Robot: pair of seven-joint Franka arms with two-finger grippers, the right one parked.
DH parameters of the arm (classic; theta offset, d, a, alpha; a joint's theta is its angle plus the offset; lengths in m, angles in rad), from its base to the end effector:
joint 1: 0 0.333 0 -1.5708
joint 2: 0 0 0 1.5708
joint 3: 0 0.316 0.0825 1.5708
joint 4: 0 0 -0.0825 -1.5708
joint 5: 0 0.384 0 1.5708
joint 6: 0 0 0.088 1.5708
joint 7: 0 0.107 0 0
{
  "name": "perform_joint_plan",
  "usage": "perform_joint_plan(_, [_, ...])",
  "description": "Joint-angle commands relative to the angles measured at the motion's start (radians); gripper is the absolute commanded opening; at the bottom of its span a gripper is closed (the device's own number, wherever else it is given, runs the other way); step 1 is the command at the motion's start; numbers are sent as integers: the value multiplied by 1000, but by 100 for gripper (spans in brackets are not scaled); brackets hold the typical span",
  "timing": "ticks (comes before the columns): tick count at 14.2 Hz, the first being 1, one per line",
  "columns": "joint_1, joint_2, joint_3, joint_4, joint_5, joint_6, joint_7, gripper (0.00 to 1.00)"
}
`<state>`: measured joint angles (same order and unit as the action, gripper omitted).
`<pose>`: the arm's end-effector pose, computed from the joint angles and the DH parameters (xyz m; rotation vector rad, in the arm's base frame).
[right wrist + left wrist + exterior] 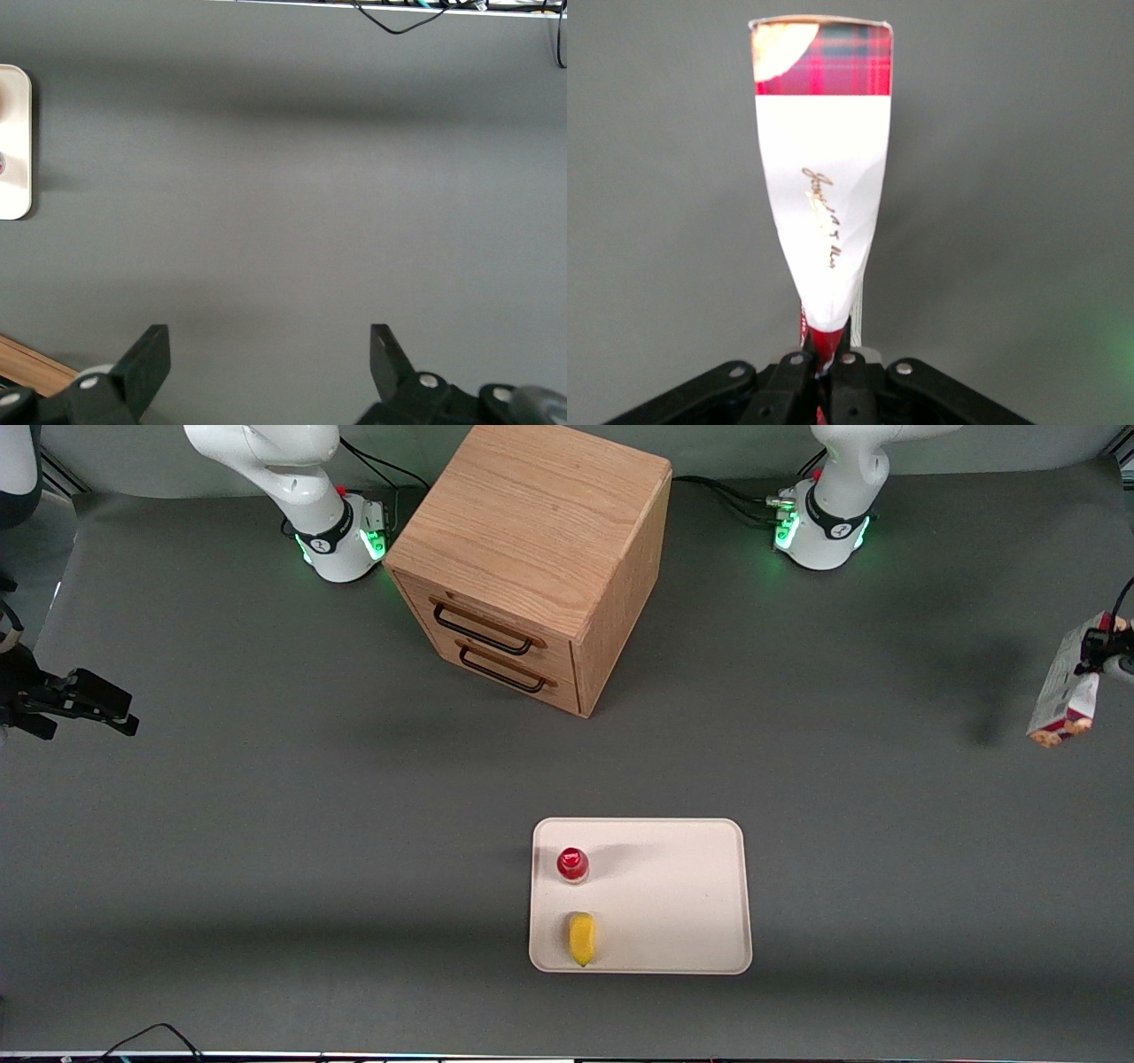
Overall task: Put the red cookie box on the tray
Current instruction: 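Carry the held cookie box with the left gripper over the white tray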
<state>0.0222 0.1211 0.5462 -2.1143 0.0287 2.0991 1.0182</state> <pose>0.4608 0.2921 0.3565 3.0256 -0.7168 -0.2265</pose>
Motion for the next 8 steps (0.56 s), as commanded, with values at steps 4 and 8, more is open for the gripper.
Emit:
perform_joint_plan(4, [-42, 86, -318, 300, -6, -192, -699, 0])
perform_joint_plan(8, [-57, 283, -530, 644, -7, -367, -1144, 0])
